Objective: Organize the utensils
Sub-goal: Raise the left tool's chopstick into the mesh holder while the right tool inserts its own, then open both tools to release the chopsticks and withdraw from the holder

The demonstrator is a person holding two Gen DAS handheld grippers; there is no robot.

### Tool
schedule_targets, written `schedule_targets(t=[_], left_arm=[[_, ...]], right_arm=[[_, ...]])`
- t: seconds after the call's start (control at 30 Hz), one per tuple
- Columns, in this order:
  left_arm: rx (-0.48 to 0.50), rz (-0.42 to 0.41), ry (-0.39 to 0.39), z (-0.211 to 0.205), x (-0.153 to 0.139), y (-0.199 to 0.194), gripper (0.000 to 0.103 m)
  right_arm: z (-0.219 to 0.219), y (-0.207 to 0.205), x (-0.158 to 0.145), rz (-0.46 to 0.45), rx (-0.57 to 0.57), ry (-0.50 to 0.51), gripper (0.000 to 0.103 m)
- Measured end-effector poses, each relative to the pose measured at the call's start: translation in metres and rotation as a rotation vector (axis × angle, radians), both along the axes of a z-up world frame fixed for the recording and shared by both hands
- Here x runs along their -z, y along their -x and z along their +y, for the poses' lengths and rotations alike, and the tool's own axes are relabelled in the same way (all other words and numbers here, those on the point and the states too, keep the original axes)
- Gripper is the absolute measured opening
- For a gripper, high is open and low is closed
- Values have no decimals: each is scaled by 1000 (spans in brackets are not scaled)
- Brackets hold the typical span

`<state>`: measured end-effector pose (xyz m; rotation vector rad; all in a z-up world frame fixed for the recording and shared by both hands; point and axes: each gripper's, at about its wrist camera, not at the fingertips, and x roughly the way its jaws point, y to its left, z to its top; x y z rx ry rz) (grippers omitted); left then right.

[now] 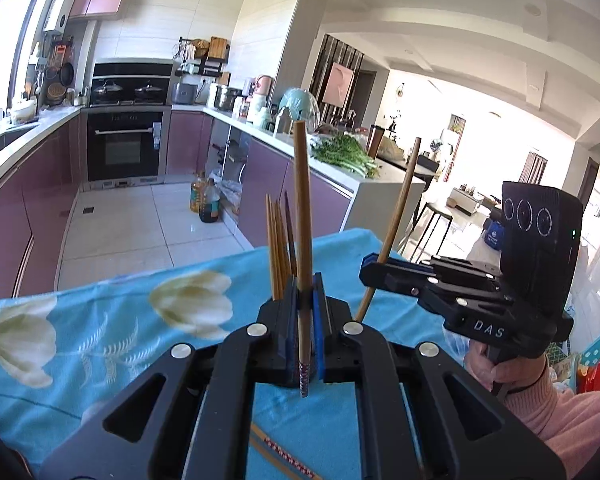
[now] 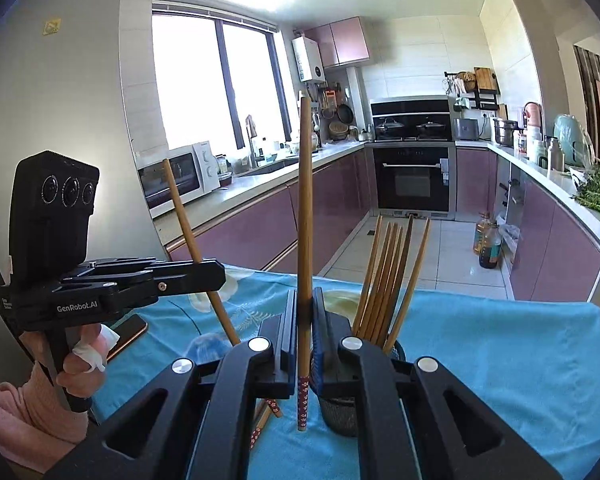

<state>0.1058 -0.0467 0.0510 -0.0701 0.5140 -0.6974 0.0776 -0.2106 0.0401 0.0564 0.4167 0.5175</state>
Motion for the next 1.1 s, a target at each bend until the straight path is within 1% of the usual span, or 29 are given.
schedule_targets(t=[0.17, 0.27, 0.4, 0.5, 0.77, 0.93, 1.1], left_arm=[[-2, -43, 23, -8, -20, -9, 8], [-3, -61, 27, -15, -26, -14, 8], [-11, -76, -1, -29, -28, -17, 8], [-20, -77, -30, -39, -22, -24, 8], [11, 7, -104, -54, 10, -39, 8], [22, 43, -152, -60, 27, -45, 8], [26, 74, -177, -66, 39, -55, 8]], right_arm=[[-4, -6, -10, -29, 21, -4, 6], [-7, -13, -13, -36, 33, -7, 6], [-5, -24, -12, -34, 41, 4, 6], [-2, -34, -6, -17, 42, 10, 6], [5, -56, 19, 75, 45, 28, 6], [5, -65, 35, 137, 47, 35, 6], [4, -71, 46, 181, 56, 41, 6]])
